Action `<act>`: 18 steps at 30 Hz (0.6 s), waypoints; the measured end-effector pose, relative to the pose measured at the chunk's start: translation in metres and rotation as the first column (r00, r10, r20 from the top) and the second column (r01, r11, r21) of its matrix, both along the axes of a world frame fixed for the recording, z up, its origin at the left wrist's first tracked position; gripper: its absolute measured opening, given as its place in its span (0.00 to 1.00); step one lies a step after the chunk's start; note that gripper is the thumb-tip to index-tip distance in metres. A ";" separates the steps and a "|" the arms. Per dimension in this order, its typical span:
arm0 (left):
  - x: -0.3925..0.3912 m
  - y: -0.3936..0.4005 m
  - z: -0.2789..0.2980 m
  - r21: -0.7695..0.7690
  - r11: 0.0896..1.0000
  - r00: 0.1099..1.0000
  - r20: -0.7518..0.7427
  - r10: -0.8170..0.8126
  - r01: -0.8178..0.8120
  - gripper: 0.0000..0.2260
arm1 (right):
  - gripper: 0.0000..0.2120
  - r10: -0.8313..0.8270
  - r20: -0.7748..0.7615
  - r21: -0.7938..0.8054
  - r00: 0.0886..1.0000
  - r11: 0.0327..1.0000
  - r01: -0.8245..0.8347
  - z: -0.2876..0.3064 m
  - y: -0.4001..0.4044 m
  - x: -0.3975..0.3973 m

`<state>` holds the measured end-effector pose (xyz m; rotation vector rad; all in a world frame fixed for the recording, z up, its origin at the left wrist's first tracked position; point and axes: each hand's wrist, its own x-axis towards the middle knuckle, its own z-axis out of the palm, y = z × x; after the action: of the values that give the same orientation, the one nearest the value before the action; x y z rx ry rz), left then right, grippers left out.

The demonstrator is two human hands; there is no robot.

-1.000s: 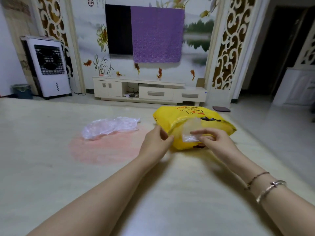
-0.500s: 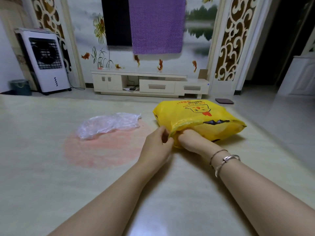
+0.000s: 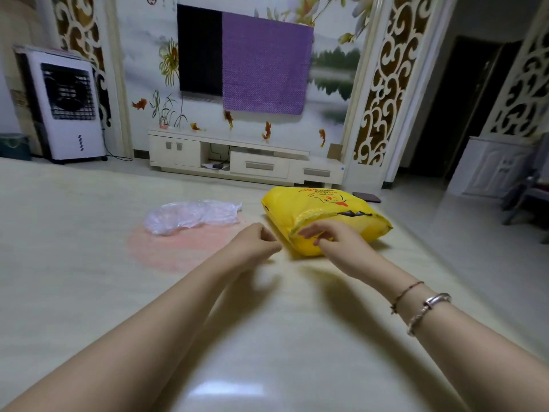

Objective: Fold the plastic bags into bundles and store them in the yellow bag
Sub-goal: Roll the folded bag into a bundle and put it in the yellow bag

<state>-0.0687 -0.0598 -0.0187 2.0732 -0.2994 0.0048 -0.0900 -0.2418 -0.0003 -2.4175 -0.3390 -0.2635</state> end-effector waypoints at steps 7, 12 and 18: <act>-0.002 0.101 -0.003 0.008 0.985 0.985 0.001 0.172 -0.172 0.03 | 0.20 0.127 0.020 0.033 0.992 0.991 -0.128 -0.019 0.098 0.041; 0.014 0.167 -0.020 -0.018 0.945 0.944 -0.034 0.327 -0.328 0.03 | 0.17 0.186 0.064 -0.056 0.980 0.982 -0.183 -0.042 0.164 0.084; 0.032 0.177 -0.019 -0.158 0.925 0.936 -0.130 0.327 -0.345 0.06 | 0.18 0.111 0.097 -0.095 0.989 0.990 -0.102 -0.054 0.215 0.130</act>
<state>-0.0371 0.1171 -0.0379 1.9143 0.1205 0.1297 0.0400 -0.0265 -0.0541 -2.4692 -0.5352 -0.3317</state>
